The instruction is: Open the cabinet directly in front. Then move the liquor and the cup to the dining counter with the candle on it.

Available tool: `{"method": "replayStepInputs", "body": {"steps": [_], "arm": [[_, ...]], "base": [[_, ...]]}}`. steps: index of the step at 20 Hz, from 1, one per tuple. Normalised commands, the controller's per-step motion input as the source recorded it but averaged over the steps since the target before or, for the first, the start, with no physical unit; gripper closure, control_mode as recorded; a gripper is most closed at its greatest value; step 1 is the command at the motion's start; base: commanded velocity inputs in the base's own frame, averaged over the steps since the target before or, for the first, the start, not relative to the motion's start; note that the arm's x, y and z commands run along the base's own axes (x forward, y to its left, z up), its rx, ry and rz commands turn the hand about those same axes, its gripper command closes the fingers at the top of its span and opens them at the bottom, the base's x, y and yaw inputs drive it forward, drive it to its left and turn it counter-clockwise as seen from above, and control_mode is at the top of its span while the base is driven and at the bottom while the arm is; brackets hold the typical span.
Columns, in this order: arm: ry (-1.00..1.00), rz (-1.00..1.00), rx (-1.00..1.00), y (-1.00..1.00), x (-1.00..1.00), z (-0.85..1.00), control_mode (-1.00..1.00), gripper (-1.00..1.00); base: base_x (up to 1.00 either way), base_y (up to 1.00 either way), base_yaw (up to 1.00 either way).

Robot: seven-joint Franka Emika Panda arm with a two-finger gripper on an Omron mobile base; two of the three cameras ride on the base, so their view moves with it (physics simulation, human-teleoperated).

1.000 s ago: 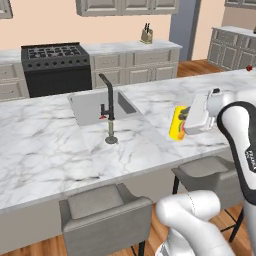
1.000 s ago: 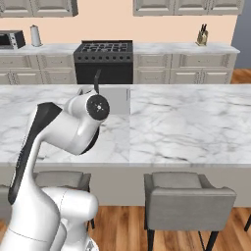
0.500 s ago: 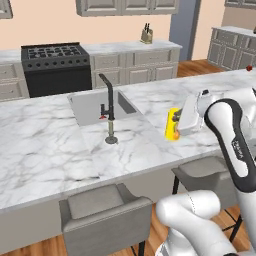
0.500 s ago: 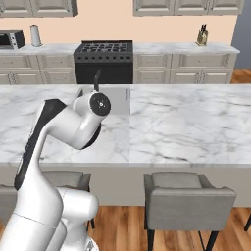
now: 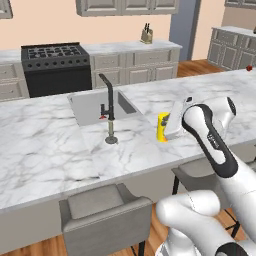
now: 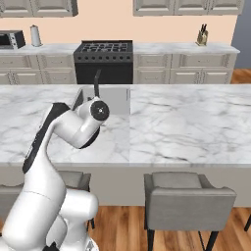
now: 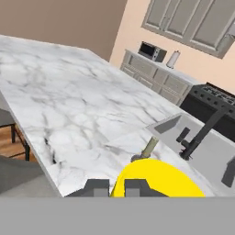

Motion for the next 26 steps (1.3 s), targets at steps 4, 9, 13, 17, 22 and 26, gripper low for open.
{"method": "replayStepInputs", "body": {"steps": [4, 9, 13, 17, 22, 26], "arm": [[0.21, 0.0, 0.0, 0.0, 0.55, -0.41, -1.0, 1.0], [0.15, 0.0, -0.01, 0.0, 0.51, -0.51, -1.0, 1.0], [0.01, 0.0, 0.0, 0.0, 0.14, -0.2, -1.0, 1.0], [0.0, 0.0, 0.0, 0.0, 0.08, -0.42, -1.0, 1.0], [-0.15, 0.0, 0.0, 0.0, 0.29, -0.41, -1.0, 1.0], [-0.13, 0.0, 0.0, 0.0, 0.36, -0.38, -1.0, 1.0]], "base": [[0.0, 0.0, 0.0], [0.0, 0.0, 0.0], [0.0, 0.0, 0.0], [0.0, 0.0, 0.0], [0.0, 0.0, 0.0], [0.0, 0.0, 0.0]]}}
